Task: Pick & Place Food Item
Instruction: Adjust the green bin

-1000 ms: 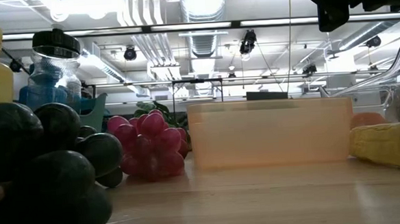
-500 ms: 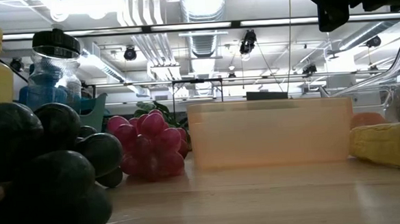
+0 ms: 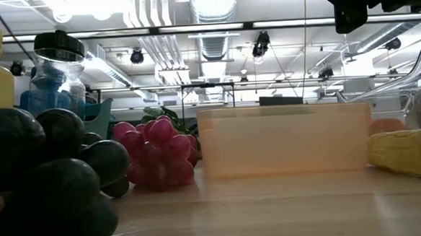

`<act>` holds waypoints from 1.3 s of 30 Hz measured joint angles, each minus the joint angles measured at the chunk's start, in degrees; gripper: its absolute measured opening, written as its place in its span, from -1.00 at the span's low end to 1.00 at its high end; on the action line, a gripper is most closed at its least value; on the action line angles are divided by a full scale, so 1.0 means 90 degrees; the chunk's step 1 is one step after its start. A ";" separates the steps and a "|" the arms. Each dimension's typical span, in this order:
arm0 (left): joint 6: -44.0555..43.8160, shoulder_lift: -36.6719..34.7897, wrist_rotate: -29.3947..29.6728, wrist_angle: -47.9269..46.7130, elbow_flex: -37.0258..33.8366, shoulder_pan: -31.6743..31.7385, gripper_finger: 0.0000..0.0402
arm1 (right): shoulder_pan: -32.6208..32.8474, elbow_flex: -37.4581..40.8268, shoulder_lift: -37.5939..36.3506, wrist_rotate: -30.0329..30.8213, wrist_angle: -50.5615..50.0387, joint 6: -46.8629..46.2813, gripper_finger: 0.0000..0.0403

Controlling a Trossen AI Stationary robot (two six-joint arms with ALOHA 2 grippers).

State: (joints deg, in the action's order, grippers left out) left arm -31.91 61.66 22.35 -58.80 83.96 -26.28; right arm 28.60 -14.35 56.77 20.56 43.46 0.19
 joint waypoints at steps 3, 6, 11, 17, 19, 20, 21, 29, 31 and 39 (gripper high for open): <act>-0.0297 0.0220 0.0302 0.0003 0.0126 -0.0908 -0.04 | 0.0000 0.0000 0.0000 0.0000 0.0000 0.0000 -0.06; -0.0691 0.0533 0.0611 -0.0026 0.0140 -0.1798 0.05 | 0.0000 0.0000 0.0000 0.0000 0.0000 0.0000 -0.06; -0.1288 0.1174 0.0802 -0.0028 0.0184 -0.2760 0.24 | 0.0000 0.0000 0.0000 0.0000 0.0000 0.0000 -0.06; -0.1864 0.1867 0.0663 -0.0016 0.0429 -0.3146 0.46 | 0.0000 0.0000 0.0000 0.0000 0.0000 0.0000 -0.06; -0.1925 0.2088 0.0526 -0.0015 0.0526 -0.3166 0.52 | 0.0000 0.0000 0.0000 -0.0001 0.0000 0.0000 -0.06; -0.1940 0.2194 0.0470 -0.0016 0.0578 -0.3167 0.55 | 0.0000 0.0000 0.0000 -0.0001 0.0000 0.0000 -0.06; -0.1942 0.2298 0.0439 -0.0016 0.0642 -0.3163 0.57 | 0.0000 0.0000 0.0000 0.0000 0.0001 0.0000 -0.06; -0.1670 0.3261 0.0356 0.0055 0.1119 -0.3165 0.65 | 0.0000 0.0000 0.0000 0.0000 0.0000 0.0000 -0.06; -0.1649 0.3498 0.0327 0.0059 0.1192 -0.3162 0.65 | 0.0000 0.0000 0.0000 0.0000 0.0000 0.0000 -0.06; -0.1821 0.4164 0.0031 0.0119 0.1144 -0.3286 0.65 | 0.0000 0.0000 0.0000 0.0000 0.0000 0.0000 -0.06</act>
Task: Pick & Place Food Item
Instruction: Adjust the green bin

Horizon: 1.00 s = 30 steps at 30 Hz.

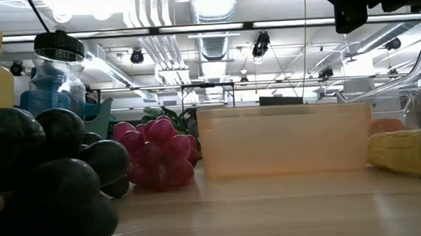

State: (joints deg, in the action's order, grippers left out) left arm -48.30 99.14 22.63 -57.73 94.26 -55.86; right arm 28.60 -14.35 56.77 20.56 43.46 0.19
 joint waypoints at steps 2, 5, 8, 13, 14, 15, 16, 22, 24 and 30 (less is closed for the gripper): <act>-0.0016 0.0155 0.0003 0.0174 0.0000 -0.0032 0.65 | 0.0000 0.0000 0.0000 -0.0001 0.0001 0.0000 -0.06; -0.0010 0.0391 0.0003 0.0397 -0.0005 -0.0091 0.65 | 0.0000 0.0000 0.0000 0.0000 0.0000 0.0000 -0.06; -0.0002 0.0604 -0.0005 0.0512 -0.0005 -0.0169 0.65 | 0.0000 0.0000 0.0000 0.0000 0.0000 0.0000 -0.06; 0.0011 0.0930 -0.0016 0.0843 -0.0010 -0.0296 0.65 | 0.0000 0.0000 0.0000 0.0000 0.0000 0.0000 -0.06; 0.0058 0.0987 -0.0019 0.0926 -0.0014 -0.0327 0.65 | 0.0000 0.0000 0.0000 0.0000 0.0002 0.0000 -0.06; 0.0121 0.1044 -0.0019 0.0983 -0.0017 -0.0351 0.65 | 0.0001 0.0000 0.0000 0.0000 0.0000 0.0000 -0.06; 0.0175 0.1104 -0.0025 0.1008 -0.0017 -0.0375 0.65 | 0.0000 0.0000 0.0000 0.0000 0.0000 0.0000 -0.06; 0.0197 0.1238 -0.0118 0.1012 -0.0024 -0.0374 0.65 | 0.0000 0.0000 0.0000 0.0000 0.0000 0.0000 -0.06; 0.0201 0.1208 -0.0132 0.1009 -0.0024 -0.0374 0.65 | 0.0000 0.0000 0.0000 0.0000 0.0000 0.0000 -0.06; 0.0216 0.1182 -0.0137 0.1005 -0.0024 -0.0379 0.65 | 0.0000 0.0000 0.0000 0.0000 0.0000 0.0000 -0.06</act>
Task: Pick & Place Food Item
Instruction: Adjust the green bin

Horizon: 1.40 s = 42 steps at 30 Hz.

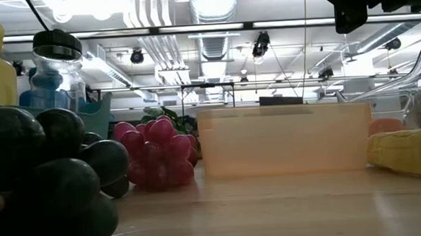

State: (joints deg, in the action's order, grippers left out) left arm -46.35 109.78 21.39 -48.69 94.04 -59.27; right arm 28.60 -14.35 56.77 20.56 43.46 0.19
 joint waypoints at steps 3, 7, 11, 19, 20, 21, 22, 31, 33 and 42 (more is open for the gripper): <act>-0.0010 -0.0002 -0.0001 0.0000 0.0000 0.0000 0.65 | 0.0000 0.0000 0.0000 0.0000 0.0000 0.0000 -0.06; -0.0015 -0.0017 -0.0008 -0.0122 0.0100 0.0000 0.65 | 0.0000 0.0000 0.0000 0.0000 0.0000 0.0000 -0.06; -0.0016 -0.0060 -0.0026 -0.0463 0.0295 0.0000 0.65 | 0.0000 0.0000 0.0000 0.0000 0.0000 0.0000 -0.06; -0.0198 -0.0470 0.0266 -0.0915 0.0311 -0.0005 0.65 | 0.0000 0.0000 0.0000 0.0000 0.0000 0.0000 -0.06; -0.0239 -0.0504 0.0309 -0.0993 0.0307 -0.0005 0.65 | 0.0000 0.0000 0.0000 0.0000 0.0000 0.0000 -0.06; -0.0271 -0.0524 0.0343 -0.1068 0.0304 -0.0005 0.65 | 0.0000 0.0000 0.0000 -0.0001 0.0002 0.0000 -0.06; -0.0322 -0.0530 0.0363 -0.1119 0.0304 -0.0005 0.65 | 0.0000 0.0000 0.0000 -0.0001 0.0000 0.0000 -0.06; -0.1046 -0.0545 0.0434 -0.1385 -0.0031 -0.0001 0.65 | 0.0000 0.0000 0.0000 -0.0002 -0.0002 0.0000 -0.06; -0.1408 -0.0567 0.0428 -0.1406 -0.0220 0.0000 0.65 | 0.0000 0.0000 0.0000 0.0000 0.0000 0.0000 -0.06; -0.2072 -0.1071 0.0423 -0.1436 -0.0709 0.0000 0.65 | 0.0000 0.0000 0.0000 0.0000 0.0000 0.0000 -0.06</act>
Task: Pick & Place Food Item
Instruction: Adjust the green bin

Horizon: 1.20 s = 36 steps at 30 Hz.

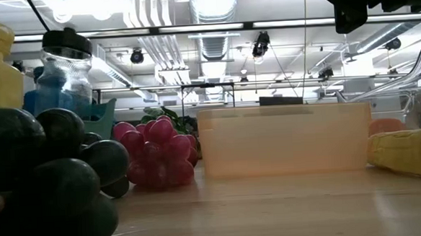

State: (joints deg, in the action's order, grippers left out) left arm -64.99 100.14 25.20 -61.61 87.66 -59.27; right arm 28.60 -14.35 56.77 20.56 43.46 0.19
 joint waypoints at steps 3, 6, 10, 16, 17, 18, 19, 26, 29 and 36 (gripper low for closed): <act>-0.0049 -0.0195 0.0201 -0.0187 0.0002 -0.0005 0.65 | 0.0000 0.0000 0.0000 0.0000 0.0000 0.0000 -0.06; -0.0058 -0.0259 0.0294 -0.0198 0.0002 -0.0049 0.65 | 0.0000 0.0000 0.0000 0.0000 0.0000 0.0000 -0.06; 0.0022 -0.0255 0.0474 -0.0140 0.0002 -0.0217 0.65 | 0.0000 0.0000 0.0000 -0.0002 0.0000 0.0000 -0.06; 0.0142 -0.0205 0.0592 0.0241 0.0002 -0.0262 0.65 | 0.0000 0.0000 0.0000 -0.0001 0.0000 0.0000 -0.06; 0.0244 -0.0171 0.0589 0.0336 0.0002 -0.0268 0.65 | 0.0000 0.0000 0.0000 0.0000 0.0000 0.0000 -0.06; 0.0355 -0.0133 0.0585 0.0418 0.0002 -0.0281 0.65 | 0.0000 0.0000 0.0000 -0.0001 0.0000 0.0000 -0.06; 0.0455 -0.0099 0.0570 0.0503 0.0002 -0.0311 0.65 | 0.0000 0.0000 0.0000 0.0000 0.0000 0.0000 -0.06; 0.1419 -0.0017 0.0526 0.1362 0.0002 -0.0454 0.65 | 0.0000 0.0000 0.0000 0.0000 0.0000 0.0000 -0.06; 0.1535 -0.0010 0.0765 0.1775 0.0002 -0.0537 0.65 | 0.0000 0.0000 0.0000 -0.0002 0.0000 0.0000 -0.06; 0.1395 0.0100 0.2250 0.1963 -0.0035 -0.1090 0.65 | 0.0001 0.0000 0.0000 0.0000 -0.0001 0.0000 -0.06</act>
State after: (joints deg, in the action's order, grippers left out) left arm -52.44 101.04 45.46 -43.94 87.34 -69.07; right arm 28.60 -14.35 56.77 20.55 43.45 0.19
